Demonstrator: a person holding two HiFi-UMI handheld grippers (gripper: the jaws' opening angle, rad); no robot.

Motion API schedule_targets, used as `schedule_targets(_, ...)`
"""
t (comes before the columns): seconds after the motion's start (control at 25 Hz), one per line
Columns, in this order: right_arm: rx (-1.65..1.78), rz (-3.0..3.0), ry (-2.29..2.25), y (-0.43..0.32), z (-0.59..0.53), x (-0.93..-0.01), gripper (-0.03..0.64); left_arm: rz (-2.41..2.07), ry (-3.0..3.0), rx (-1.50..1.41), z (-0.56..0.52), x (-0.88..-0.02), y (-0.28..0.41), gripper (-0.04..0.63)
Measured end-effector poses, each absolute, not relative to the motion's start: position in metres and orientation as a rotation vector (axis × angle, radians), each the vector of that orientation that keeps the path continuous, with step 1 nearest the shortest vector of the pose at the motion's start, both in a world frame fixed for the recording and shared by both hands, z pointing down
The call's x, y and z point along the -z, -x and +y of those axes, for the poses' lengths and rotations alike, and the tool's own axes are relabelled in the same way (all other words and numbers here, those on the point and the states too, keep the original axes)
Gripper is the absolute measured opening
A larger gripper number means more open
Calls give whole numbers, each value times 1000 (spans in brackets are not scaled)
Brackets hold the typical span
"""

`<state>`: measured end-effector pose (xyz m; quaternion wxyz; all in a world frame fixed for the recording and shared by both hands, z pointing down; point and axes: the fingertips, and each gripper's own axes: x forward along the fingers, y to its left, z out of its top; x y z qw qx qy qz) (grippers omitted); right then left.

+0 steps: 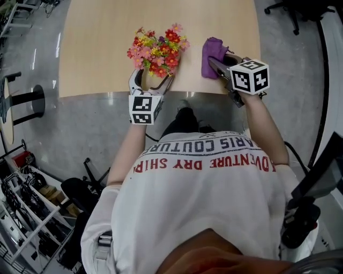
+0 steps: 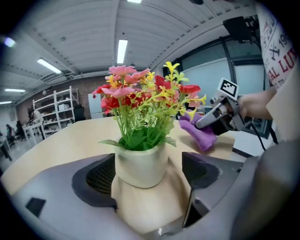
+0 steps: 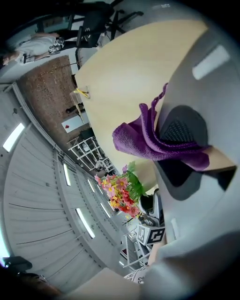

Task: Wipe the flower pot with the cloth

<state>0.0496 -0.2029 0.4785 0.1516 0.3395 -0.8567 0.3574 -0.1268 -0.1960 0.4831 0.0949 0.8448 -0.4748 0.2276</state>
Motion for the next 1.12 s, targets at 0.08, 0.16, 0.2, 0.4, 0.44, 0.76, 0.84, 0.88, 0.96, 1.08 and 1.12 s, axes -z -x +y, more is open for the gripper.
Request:
schedule_targets(0.08,-1035,-2463,-1002,-70,-185,-468,44,-1502,-2405,-604,-186,-475,120,454)
schedule_targets(0.16,-1046,-2469,-1021,-86,-166,-461,44,-1595,-2301,-538,-179,-469,114,498)
schedule_targets(0.2,-1049,-2471,-1026,-93,-158,-459,44,-1631,-2256,-516,-177,-468,111,506)
schedule_targets(0.4,-1047,-2459,-1050,-119,-127,-463,44,-1779,-2087,-541,-185,-479,100,506)
schedule_targets(0.44,-1046,-2457,-1054,-123,-124,-464,44,-1819,-2054,-548,-189,-481,102,506)
schedule_targets(0.76,-1027,-2441,-1076,-139,-105,-462,44,-2005,-1867,-454,-215,-484,109,506)
schedule_targets(0.84,-1027,-2440,-1080,-140,-103,-463,44,-2046,-1820,-473,-219,-488,116,506)
schedule_targets(0.88,-1026,-2439,-1083,-140,-102,-463,44,-2062,-1807,-484,-221,-488,119,505)
schedule_targets(0.96,-1024,-2434,-1088,-141,-101,-463,44,-2072,-1804,-492,-223,-488,121,505)
schedule_targets(1.08,-1025,-2428,-1093,-142,-101,-463,44,-2062,-1833,-488,-222,-486,119,502)
schedule_targets(1.12,-1025,-2429,-1092,-141,-102,-462,44,-2055,-1848,-487,-221,-485,118,502)
